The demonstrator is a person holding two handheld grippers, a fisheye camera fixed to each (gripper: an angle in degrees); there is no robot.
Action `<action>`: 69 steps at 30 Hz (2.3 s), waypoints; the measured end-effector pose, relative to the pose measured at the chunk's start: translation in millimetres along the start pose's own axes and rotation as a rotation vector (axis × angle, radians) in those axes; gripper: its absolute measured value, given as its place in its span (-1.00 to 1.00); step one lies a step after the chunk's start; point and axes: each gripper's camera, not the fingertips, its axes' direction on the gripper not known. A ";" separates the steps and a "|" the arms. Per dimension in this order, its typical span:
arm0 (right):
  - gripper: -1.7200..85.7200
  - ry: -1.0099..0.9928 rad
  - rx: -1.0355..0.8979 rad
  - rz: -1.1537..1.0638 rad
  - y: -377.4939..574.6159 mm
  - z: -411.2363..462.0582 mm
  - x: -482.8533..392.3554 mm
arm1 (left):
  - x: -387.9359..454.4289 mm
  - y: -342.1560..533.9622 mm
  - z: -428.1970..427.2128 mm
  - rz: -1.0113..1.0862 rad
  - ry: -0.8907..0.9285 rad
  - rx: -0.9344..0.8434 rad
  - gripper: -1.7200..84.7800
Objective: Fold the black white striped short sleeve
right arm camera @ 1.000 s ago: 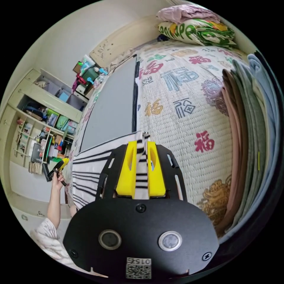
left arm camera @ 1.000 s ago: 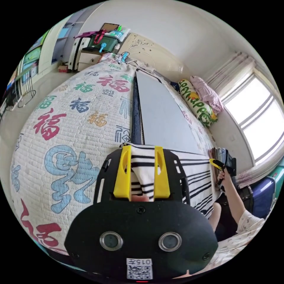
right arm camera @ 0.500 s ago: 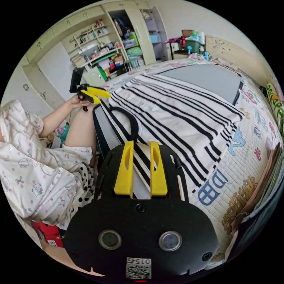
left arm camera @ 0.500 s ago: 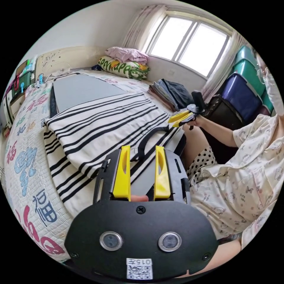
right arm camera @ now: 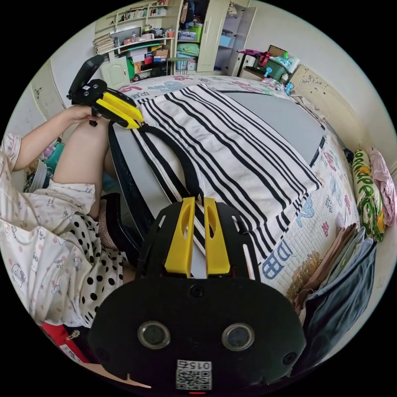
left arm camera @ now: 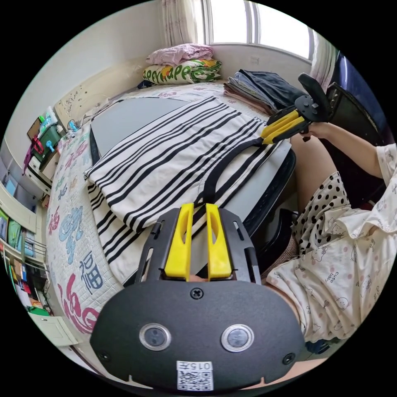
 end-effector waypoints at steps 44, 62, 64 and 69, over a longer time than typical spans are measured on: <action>-0.80 0.009 0.077 0.098 52.6 41.9 -11.7 | -40.9 -139.9 -152.8 0.053 -0.047 0.005 -0.87; -0.96 -0.028 -0.043 -0.094 26.8 6.4 25.3 | -71.3 -193.2 -99.7 0.192 0.019 -0.034 -0.94; -0.97 -0.021 -0.058 -0.093 24.0 -4.5 29.1 | -63.7 -197.9 -93.4 0.227 0.014 -0.035 -0.95; -0.95 -0.025 -0.099 -0.081 16.1 -4.8 37.3 | -64.3 -206.1 -64.1 0.216 0.014 -0.057 -0.95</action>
